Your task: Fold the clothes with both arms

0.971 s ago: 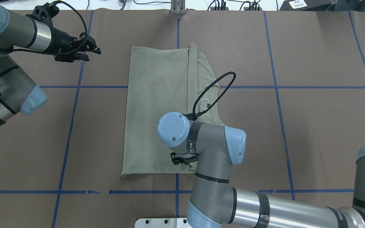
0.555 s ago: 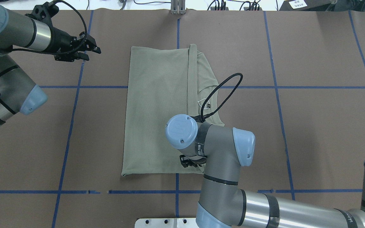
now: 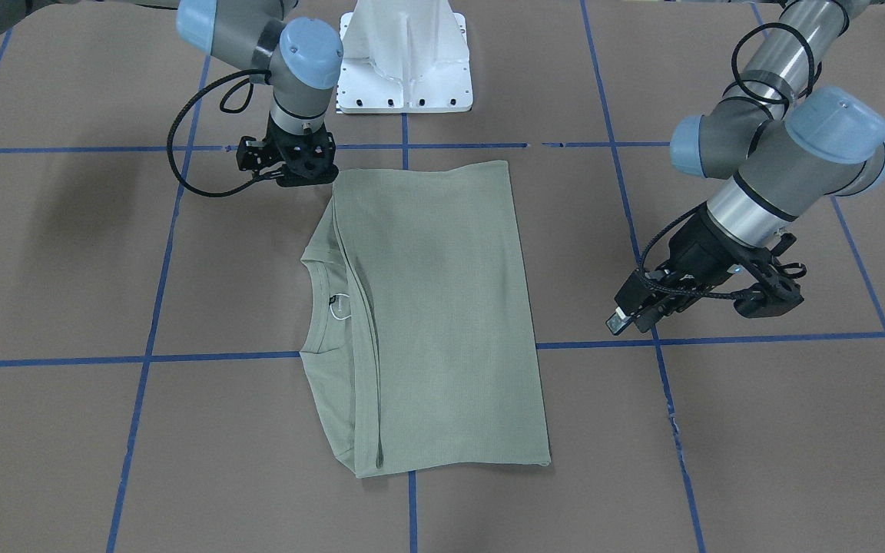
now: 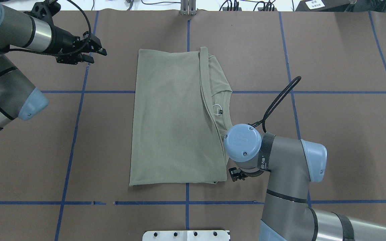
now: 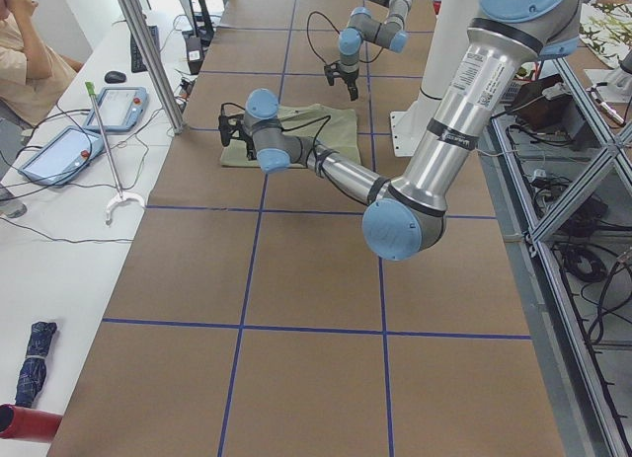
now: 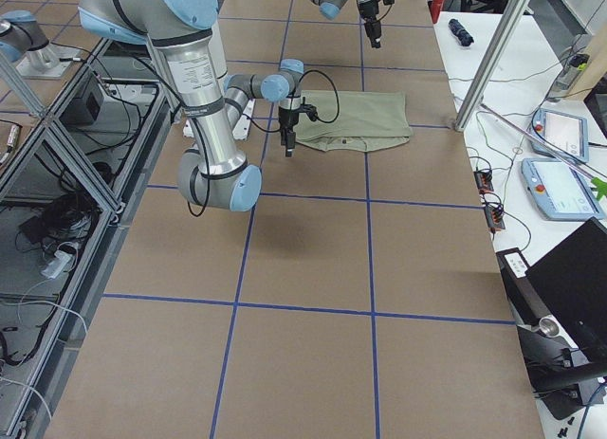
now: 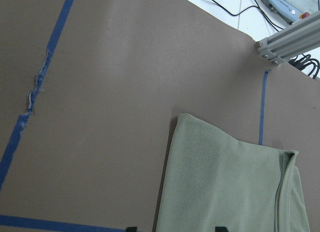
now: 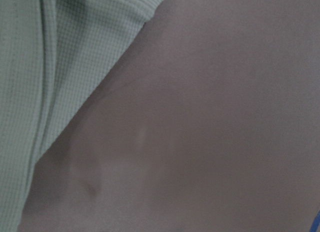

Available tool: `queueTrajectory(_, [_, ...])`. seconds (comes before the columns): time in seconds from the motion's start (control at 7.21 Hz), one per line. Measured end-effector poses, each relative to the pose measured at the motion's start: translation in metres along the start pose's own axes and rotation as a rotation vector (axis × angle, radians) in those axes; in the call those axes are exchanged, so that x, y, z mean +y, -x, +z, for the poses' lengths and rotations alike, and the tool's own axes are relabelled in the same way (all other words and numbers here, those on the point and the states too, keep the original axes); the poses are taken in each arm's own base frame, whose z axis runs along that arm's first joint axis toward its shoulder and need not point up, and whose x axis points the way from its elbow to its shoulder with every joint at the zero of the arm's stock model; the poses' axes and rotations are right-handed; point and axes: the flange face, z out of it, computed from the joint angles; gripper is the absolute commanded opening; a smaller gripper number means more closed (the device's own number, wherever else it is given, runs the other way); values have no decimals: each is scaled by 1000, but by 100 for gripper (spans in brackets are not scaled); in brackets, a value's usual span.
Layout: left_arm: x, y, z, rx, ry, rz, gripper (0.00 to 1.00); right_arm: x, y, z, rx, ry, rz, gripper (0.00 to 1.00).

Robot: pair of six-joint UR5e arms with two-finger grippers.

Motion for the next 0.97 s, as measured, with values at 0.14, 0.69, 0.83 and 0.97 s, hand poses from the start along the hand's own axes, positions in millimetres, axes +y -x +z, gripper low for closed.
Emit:
queueTrajectory(0.14, [0, -1, -1, 0, 1, -1, 61, -6, 2, -12, -13, -18, 0, 100])
queueTrajectory(0.69, [2, -3, -5, 5, 0, 2, 61, -110, 29, -43, -30, -124, 58, 100])
queueTrajectory(0.83, [2, -2, -5, 3, 1, 0, 61, -140, 32, -42, -18, -148, 57, 100])
queueTrajectory(0.97, [2, 0, -5, 2, 0, 0, 61, -171, 38, -42, -1, -167, 52, 100])
